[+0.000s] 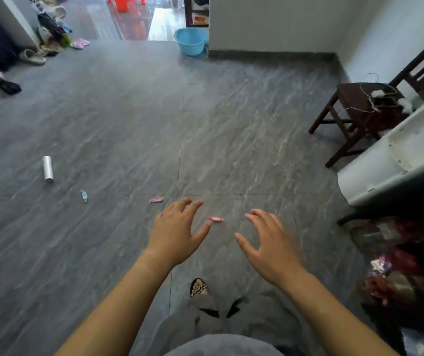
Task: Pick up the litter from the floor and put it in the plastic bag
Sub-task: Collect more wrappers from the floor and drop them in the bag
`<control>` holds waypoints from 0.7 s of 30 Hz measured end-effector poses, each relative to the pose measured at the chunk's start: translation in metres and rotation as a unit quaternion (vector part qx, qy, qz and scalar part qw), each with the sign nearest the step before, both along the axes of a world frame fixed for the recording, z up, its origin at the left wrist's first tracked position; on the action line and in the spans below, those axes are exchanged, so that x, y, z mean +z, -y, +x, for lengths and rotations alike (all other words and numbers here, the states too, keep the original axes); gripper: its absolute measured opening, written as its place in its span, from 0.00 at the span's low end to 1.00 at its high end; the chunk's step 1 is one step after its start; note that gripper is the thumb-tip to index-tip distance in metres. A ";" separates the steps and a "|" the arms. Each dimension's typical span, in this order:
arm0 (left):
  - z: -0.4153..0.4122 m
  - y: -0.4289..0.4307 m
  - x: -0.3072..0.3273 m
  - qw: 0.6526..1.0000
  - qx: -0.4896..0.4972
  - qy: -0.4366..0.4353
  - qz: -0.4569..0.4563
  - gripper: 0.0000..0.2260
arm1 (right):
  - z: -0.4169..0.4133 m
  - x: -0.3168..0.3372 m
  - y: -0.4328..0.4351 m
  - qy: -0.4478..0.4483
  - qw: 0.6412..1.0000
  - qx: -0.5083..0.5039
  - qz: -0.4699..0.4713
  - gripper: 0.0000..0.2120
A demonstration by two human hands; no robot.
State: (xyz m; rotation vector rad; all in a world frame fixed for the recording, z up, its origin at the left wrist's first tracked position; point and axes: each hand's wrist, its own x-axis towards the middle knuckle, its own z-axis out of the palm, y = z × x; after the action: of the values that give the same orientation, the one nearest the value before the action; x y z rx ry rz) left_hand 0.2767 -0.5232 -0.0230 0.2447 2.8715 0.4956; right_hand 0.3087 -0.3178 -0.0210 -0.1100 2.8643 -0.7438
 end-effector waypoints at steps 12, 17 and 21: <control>-0.093 -0.032 -0.077 0.981 0.191 0.045 0.001 0.24 | -0.168 -0.095 -0.027 0.024 0.985 0.171 -0.019 0.30; -0.145 -0.048 -0.191 0.974 0.215 0.072 0.013 0.25 | -0.218 -0.203 -0.038 0.043 0.986 0.158 -0.016 0.24; -0.187 -0.040 -0.334 0.976 0.204 0.075 0.023 0.27 | -0.246 -0.349 -0.030 0.053 0.987 0.147 -0.024 0.23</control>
State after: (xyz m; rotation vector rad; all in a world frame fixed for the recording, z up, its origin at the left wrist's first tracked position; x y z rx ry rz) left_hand 0.0900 -0.4827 -0.3571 -0.3709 2.7620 0.6218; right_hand 0.0624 -0.2873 -0.3699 -0.4725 2.6486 -0.7340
